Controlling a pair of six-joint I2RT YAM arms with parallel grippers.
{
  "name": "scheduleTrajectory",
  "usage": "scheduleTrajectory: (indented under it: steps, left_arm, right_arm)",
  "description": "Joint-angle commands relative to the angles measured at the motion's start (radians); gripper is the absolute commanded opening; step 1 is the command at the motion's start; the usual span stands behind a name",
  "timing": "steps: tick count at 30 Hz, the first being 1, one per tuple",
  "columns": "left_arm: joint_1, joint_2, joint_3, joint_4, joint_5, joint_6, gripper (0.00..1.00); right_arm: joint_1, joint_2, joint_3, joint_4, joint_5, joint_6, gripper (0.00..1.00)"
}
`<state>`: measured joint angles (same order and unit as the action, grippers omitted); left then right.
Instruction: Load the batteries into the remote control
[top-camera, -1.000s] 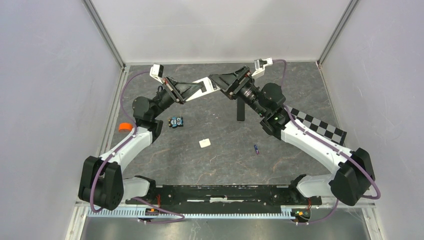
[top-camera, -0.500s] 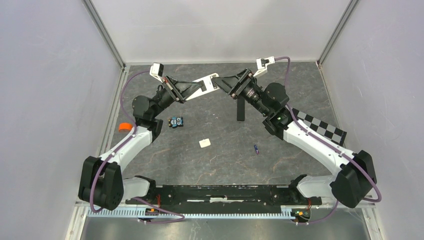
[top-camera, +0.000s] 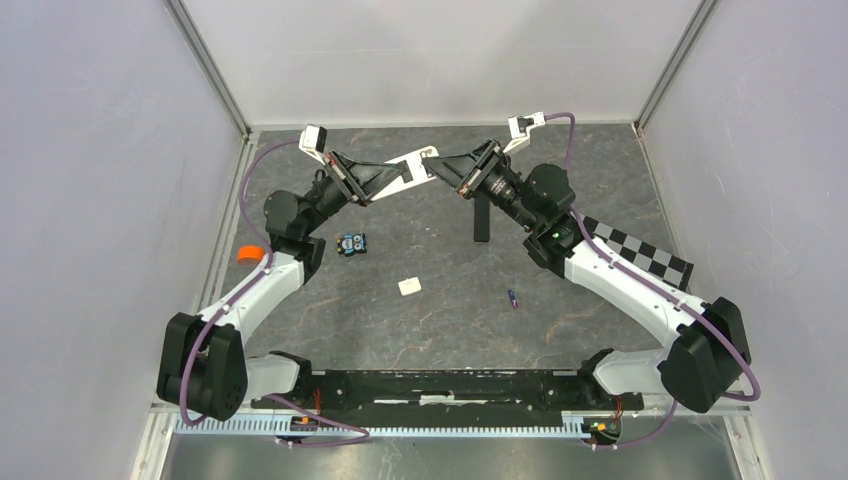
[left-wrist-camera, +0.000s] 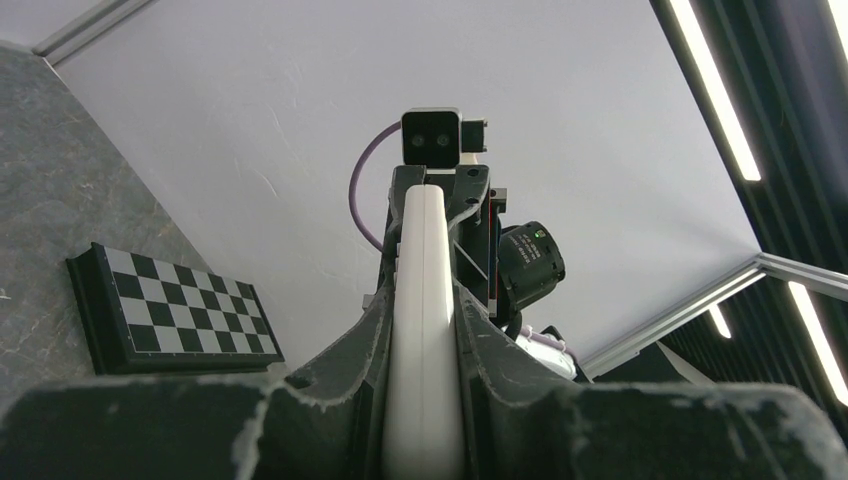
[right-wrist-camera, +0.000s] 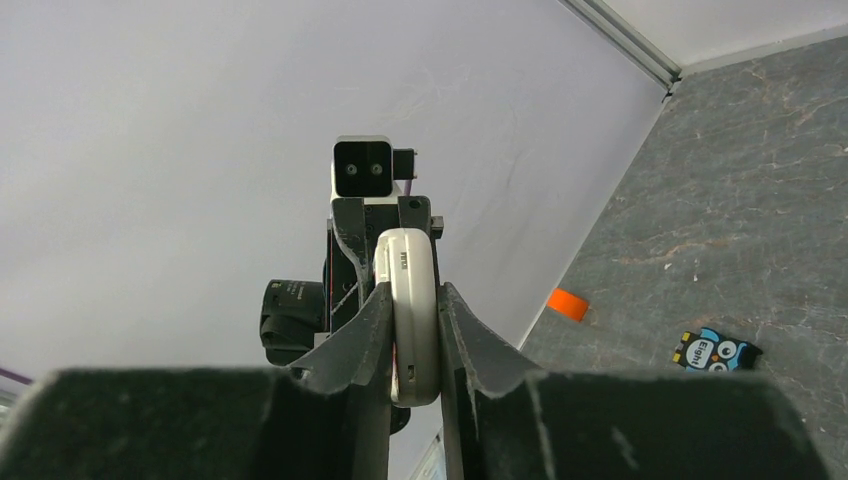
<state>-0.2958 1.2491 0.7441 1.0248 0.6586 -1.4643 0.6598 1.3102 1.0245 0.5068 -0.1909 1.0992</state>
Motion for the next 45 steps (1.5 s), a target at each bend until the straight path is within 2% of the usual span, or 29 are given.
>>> scheduleTrajectory:
  steps: [1, 3, 4, 6, 9, 11, 14, 17, 18, 20, 25, 27, 30, 36, 45]
  left_arm:
    - [0.001, -0.045, 0.056, 0.053, 0.013, 0.049, 0.02]
    - [0.002, -0.048, 0.057, 0.051, 0.015, 0.056, 0.02]
    - [0.001, -0.047, 0.056, 0.048, 0.014, 0.057, 0.02]
    - [0.001, -0.048, 0.055, 0.033, 0.012, 0.060, 0.02]
    - [0.001, -0.051, 0.051, -0.009, 0.009, 0.079, 0.02]
    - [0.003, -0.056, 0.044, -0.052, 0.008, 0.105, 0.02]
    - [0.007, -0.069, 0.030, -0.117, 0.010, 0.165, 0.02]
    - [0.014, -0.081, 0.020, -0.201, 0.029, 0.252, 0.02]
    - [0.017, -0.086, 0.020, -0.245, 0.040, 0.284, 0.02]
    - [0.022, -0.102, 0.022, -0.333, 0.057, 0.358, 0.02]
    - [0.026, -0.164, 0.029, -0.573, 0.059, 0.567, 0.02]
    - [0.026, -0.180, 0.036, -0.629, 0.075, 0.637, 0.02]
    - [0.026, -0.192, 0.050, -0.677, 0.107, 0.697, 0.02]
    - [0.026, -0.193, 0.042, -0.691, 0.118, 0.721, 0.02]
    - [0.026, -0.179, 0.019, -0.657, 0.112, 0.695, 0.02]
  right_arm:
    - [-0.003, 0.015, 0.013, -0.022, -0.002, 0.020, 0.15]
    - [-0.003, 0.020, 0.017, -0.022, -0.009, 0.023, 0.16]
    - [-0.003, 0.022, 0.017, -0.017, -0.014, 0.022, 0.19]
    - [-0.007, 0.021, 0.015, 0.010, -0.031, 0.020, 0.35]
    - [-0.021, 0.007, 0.010, 0.060, -0.075, -0.019, 0.66]
    - [-0.036, -0.010, 0.005, 0.073, -0.112, -0.071, 0.78]
    - [-0.070, -0.060, -0.022, 0.075, -0.166, -0.148, 0.85]
    - [-0.116, -0.134, -0.083, 0.031, -0.176, -0.209, 0.85]
    - [-0.129, -0.158, -0.091, -0.029, -0.171, -0.239, 0.84]
    - [-0.150, -0.190, -0.070, -0.219, -0.132, -0.366, 0.82]
    - [-0.151, -0.189, 0.009, -0.750, 0.143, -0.668, 0.77]
    - [-0.150, -0.167, -0.004, -0.884, 0.233, -0.738, 0.75]
    - [-0.151, -0.126, -0.061, -1.022, 0.266, -0.789, 0.72]
    - [-0.148, -0.104, -0.249, -1.065, 0.210, -0.793, 0.65]
    - [-0.132, -0.018, -0.333, -1.053, 0.226, -0.812, 0.51]
